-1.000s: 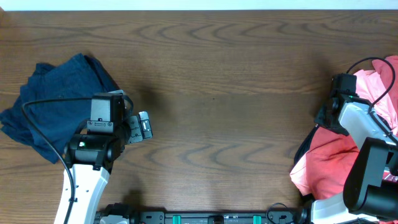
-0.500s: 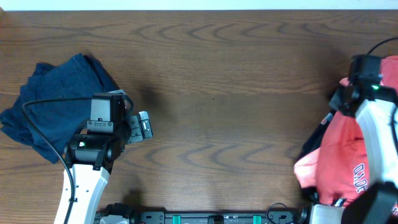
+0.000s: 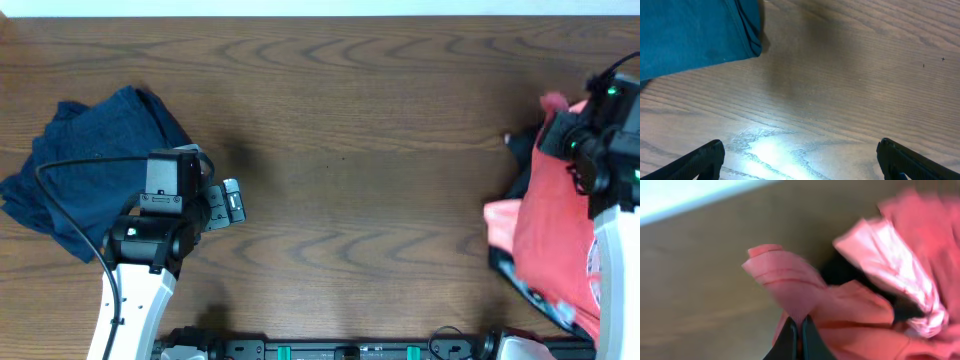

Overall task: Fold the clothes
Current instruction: 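Reach the right gripper into the clothes pile and grasp the orange shirt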

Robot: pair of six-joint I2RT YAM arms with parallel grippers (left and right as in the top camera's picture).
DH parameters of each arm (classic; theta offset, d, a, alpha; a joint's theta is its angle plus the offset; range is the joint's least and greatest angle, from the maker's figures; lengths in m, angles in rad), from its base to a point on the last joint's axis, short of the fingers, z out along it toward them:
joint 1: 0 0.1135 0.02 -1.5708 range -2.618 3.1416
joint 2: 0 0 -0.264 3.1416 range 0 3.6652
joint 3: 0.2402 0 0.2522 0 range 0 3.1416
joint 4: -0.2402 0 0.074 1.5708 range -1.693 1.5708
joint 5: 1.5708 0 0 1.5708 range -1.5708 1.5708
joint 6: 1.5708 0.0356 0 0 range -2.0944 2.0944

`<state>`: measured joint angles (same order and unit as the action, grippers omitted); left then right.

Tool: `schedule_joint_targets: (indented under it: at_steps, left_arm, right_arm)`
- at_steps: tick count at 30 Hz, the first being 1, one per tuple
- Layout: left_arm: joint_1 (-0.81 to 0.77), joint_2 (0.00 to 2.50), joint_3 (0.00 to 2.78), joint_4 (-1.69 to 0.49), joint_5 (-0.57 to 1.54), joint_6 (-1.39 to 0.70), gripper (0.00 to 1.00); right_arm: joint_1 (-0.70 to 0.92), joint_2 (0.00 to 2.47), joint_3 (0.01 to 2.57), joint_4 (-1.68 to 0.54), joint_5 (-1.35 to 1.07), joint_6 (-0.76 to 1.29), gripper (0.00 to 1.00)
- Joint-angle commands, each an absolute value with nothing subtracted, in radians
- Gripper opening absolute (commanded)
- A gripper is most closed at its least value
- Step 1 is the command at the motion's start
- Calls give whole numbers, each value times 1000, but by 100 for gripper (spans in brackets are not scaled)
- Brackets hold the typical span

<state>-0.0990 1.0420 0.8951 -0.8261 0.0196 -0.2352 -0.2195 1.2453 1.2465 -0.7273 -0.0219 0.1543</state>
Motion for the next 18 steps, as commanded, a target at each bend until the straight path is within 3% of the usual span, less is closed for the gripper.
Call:
schedule_joint_targets:
  at_steps: [1,8,18]
  left_arm:
    - [-94,1044,917,-825,19,-230,98]
    - [-94,1044,917,-825,19,-230,98]
    - [-94,1044,917,-830,19,-230,98]
  right_arm:
    - [-205,1147,1322,-669,-130,119,1]
    - [-205,1092,1323,-707,-56,118,1]
    - [-207,1205,1321,-876,51,96,3]
